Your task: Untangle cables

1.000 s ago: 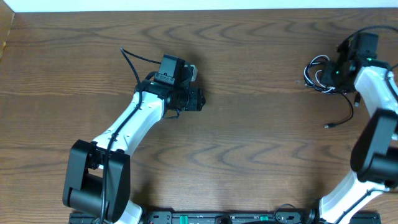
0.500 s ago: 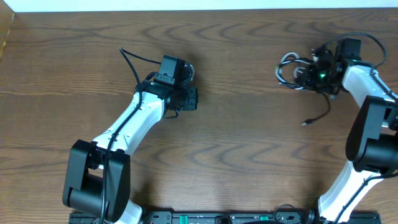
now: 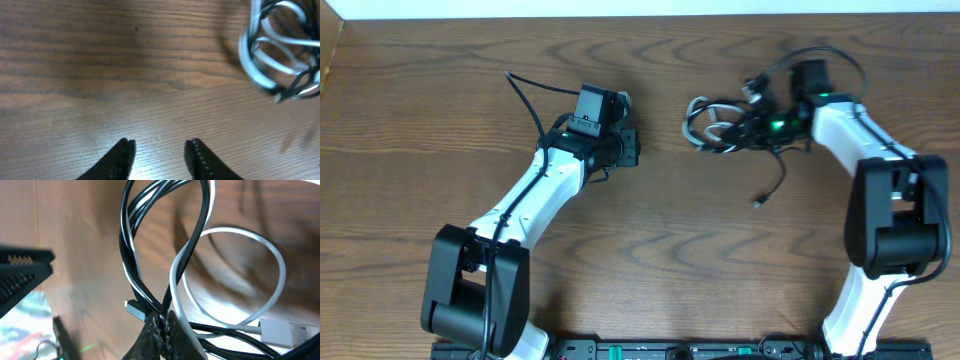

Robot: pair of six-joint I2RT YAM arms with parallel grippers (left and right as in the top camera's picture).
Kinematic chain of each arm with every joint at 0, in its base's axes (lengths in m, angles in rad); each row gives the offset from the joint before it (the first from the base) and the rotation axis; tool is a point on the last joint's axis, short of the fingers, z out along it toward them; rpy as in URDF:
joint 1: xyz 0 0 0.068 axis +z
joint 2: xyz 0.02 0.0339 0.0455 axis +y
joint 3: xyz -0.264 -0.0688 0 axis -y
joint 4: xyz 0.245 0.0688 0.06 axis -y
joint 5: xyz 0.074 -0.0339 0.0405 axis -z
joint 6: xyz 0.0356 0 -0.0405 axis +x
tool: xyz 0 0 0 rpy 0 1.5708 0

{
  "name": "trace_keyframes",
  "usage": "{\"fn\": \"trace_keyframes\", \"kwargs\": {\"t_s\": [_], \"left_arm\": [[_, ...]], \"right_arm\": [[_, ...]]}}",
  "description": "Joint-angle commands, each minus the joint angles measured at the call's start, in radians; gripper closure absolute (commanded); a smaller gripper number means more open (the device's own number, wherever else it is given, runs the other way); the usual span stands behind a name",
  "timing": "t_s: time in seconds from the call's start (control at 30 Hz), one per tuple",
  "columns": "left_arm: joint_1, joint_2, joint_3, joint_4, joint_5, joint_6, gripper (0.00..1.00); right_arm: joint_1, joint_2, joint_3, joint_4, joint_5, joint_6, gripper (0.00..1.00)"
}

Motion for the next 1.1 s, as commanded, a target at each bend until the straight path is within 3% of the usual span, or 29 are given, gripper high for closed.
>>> {"fn": "trace_keyframes", "kwargs": {"t_s": [0.0,0.33,0.47,0.87,1.07], "left_arm": [[0.001,0.002,-0.01,0.001,-0.011,0.003,0.56],[0.001,0.018,-0.01,-0.01,-0.011,0.01,0.55],[0.0,0.037,-0.01,-0.013,-0.01,-0.003,0.46],[0.001,0.157,-0.01,0.021,-0.074,-0.043,0.45],[-0.002,0.203,-0.01,0.05,-0.033,-0.054,0.46]], "right_arm": [[0.077,-0.017,0.002,-0.001,-0.026,0.048,0.99],[0.303,-0.017,0.002,0.024,0.277,0.235,0.99],[0.341,-0.017,0.002,0.051,0.346,0.266,0.99],[0.354,-0.017,0.002,0.015,0.347,0.264,0.99],[0.356,-0.017,0.002,0.016,0.348,0.264,0.99]]}}
